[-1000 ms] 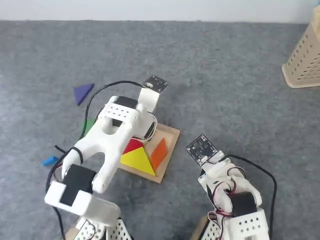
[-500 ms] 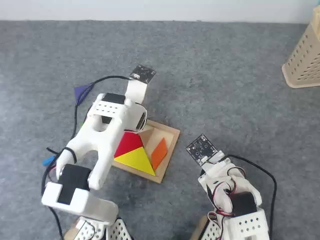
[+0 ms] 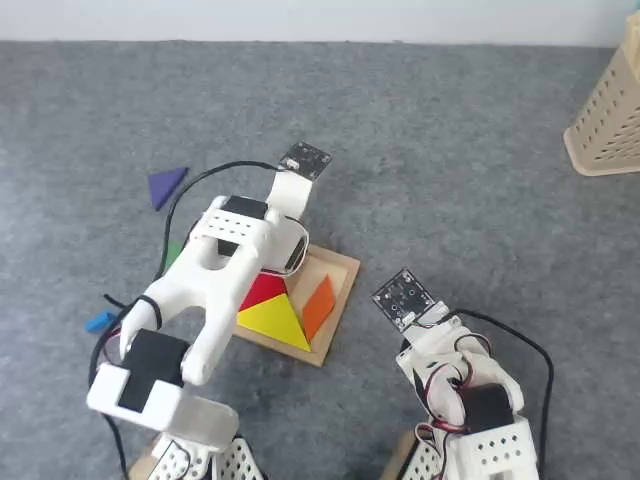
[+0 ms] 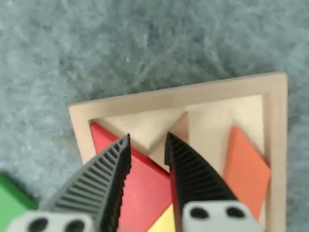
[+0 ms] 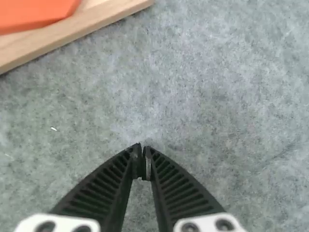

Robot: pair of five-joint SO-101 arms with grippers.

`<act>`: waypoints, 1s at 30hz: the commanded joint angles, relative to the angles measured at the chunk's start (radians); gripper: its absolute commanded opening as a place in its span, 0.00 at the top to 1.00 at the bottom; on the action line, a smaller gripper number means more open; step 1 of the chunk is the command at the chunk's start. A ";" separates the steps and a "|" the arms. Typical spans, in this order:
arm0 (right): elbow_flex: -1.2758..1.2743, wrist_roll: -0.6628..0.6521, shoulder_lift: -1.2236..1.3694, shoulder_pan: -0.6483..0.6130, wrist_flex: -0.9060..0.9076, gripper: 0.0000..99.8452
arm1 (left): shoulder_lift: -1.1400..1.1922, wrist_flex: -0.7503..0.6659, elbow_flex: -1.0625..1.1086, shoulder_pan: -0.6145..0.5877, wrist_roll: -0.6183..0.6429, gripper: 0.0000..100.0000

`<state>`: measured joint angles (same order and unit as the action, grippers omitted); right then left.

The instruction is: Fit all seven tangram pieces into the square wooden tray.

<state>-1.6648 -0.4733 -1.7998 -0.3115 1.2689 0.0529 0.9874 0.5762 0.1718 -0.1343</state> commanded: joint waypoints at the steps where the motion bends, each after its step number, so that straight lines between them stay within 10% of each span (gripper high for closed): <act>1: -0.018 0.006 -0.015 0.001 0.005 0.99 | -0.052 -0.021 0.005 0.000 -0.018 0.89; 9: -0.018 0.006 -0.015 0.001 0.005 0.99 | -0.064 0.009 0.081 0.167 -0.009 0.89; 30: -0.018 0.006 -0.015 0.001 0.005 0.99 | 0.012 -0.060 -0.033 0.103 -0.017 0.89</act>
<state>-1.6648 -0.4733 -1.7998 -0.3115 1.2689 0.0407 0.9551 0.5930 0.2823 -0.1404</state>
